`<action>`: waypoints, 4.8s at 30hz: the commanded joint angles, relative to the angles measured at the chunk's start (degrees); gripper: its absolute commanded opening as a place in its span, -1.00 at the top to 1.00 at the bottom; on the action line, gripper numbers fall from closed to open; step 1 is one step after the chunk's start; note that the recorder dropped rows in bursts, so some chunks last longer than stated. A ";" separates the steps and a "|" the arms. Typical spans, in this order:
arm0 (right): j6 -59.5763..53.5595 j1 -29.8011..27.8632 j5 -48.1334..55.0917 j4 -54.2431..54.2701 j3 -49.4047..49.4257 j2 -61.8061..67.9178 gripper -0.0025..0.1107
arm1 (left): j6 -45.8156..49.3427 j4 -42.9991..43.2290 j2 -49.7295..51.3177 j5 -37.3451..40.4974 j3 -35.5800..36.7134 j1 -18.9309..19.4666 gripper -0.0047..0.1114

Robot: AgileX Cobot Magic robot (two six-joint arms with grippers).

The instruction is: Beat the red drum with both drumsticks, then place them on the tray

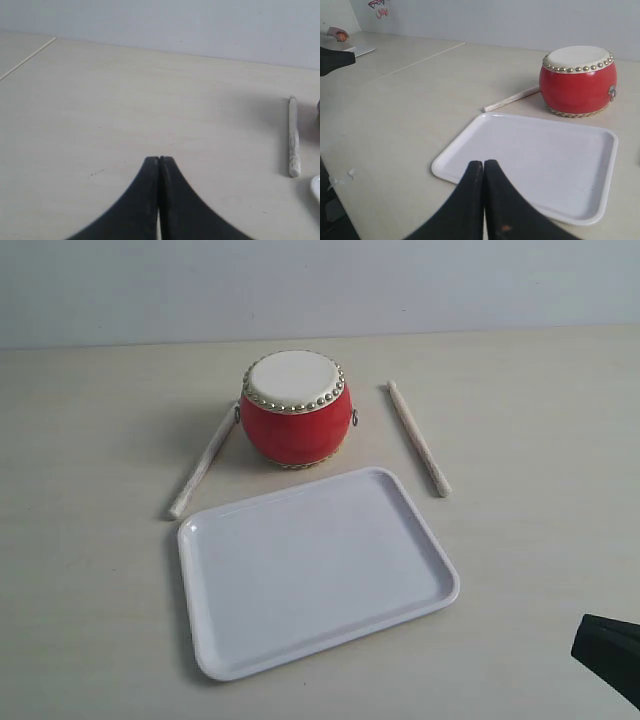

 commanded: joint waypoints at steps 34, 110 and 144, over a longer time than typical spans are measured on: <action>-0.01 0.12 -0.59 -0.30 0.24 -0.35 0.96 | 1.40 0.91 -0.39 -0.80 0.15 -0.41 0.92; -0.12 0.12 -0.54 -0.43 0.24 -0.35 0.96 | 10.20 -6.65 122.25 35.21 -92.48 -26.86 0.06; -0.11 0.12 -0.54 -0.20 0.24 -0.35 0.96 | 9.67 -6.87 127.77 34.21 -92.48 -26.86 0.06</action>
